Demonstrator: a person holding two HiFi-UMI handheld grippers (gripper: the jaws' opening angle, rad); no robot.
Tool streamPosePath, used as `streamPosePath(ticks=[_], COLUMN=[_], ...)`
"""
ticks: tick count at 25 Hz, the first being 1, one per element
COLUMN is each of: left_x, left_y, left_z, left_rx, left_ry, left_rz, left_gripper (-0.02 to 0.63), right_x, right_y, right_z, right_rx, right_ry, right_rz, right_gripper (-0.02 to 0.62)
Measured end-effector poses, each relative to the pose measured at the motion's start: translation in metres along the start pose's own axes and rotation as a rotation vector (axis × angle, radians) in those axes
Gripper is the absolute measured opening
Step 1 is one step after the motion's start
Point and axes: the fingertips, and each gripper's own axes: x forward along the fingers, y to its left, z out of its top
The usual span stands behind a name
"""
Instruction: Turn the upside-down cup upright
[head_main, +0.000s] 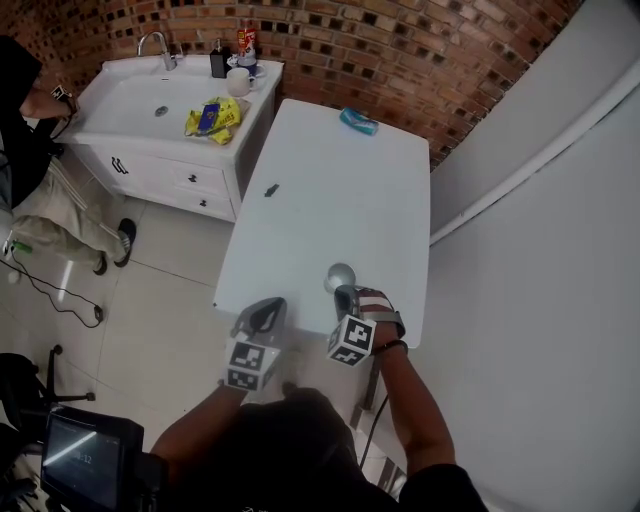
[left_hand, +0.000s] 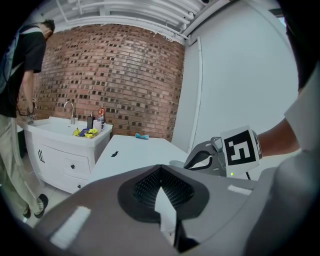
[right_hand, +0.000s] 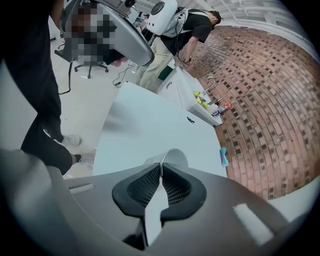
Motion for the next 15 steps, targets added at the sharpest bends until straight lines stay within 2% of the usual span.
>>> streamPosePath(ticks=[1,3,6,9,11,13,15], left_x=[-0.001,-0.002,-0.006,-0.011,-0.015,-0.021,-0.029], left_y=[0.000,-0.001,-0.003,-0.004,-0.006,-0.008,-0.009], left_z=[0.001,0.002,0.002,0.004,0.007,0.007,0.005], left_rx=[0.001,0.000,0.002,0.007,0.015,0.025,0.034], left_ry=[-0.001,-0.005,-0.010,-0.017,-0.022,-0.028,-0.032], left_rz=[0.000,-0.004,-0.012,-0.017,-0.021,-0.028,-0.033], left_gripper=[0.001,0.002,0.002,0.002,0.000,0.002,0.002], right_x=[-0.001,-0.004,-0.013,-0.029,-0.042,-0.056,-0.069], right_y=[0.001,0.001,-0.001,-0.005,-0.009,-0.011,-0.008], right_z=[0.000,0.002,0.005,0.011,0.016,0.019,0.020], right_rx=[0.002,0.006,0.029,0.077,0.123,0.195,0.303], right_ry=[0.002,0.002,-0.018,-0.049,-0.083,-0.119,-0.151], right_rz=[0.000,-0.003,-0.042,-0.087,-0.140,-0.200,-0.243], right_gripper=[0.042,0.112,0.123,0.116,0.077,0.027,0.014])
